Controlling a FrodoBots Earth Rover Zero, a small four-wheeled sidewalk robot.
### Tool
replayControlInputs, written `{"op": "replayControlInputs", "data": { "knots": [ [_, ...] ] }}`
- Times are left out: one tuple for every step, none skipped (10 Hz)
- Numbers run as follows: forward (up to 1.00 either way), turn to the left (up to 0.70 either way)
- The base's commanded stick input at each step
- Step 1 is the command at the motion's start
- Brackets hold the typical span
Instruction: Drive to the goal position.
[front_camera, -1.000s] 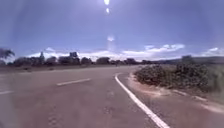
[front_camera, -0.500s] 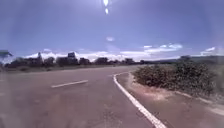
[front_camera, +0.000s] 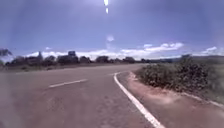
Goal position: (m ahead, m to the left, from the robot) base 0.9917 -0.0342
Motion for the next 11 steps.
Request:
{"op": "replayControlInputs", "data": {
  "knots": [
    [0.70,0.00],
    [0.70,0.00],
    [0.70,0.00],
    [0.70,0.00],
    [0.70,0.00],
    [0.70,0.00],
    [0.70,0.00],
    [0.70,0.00],
    [0.70,0.00],
    [0.70,0.00],
    [0.70,0.00]
  ]
}}
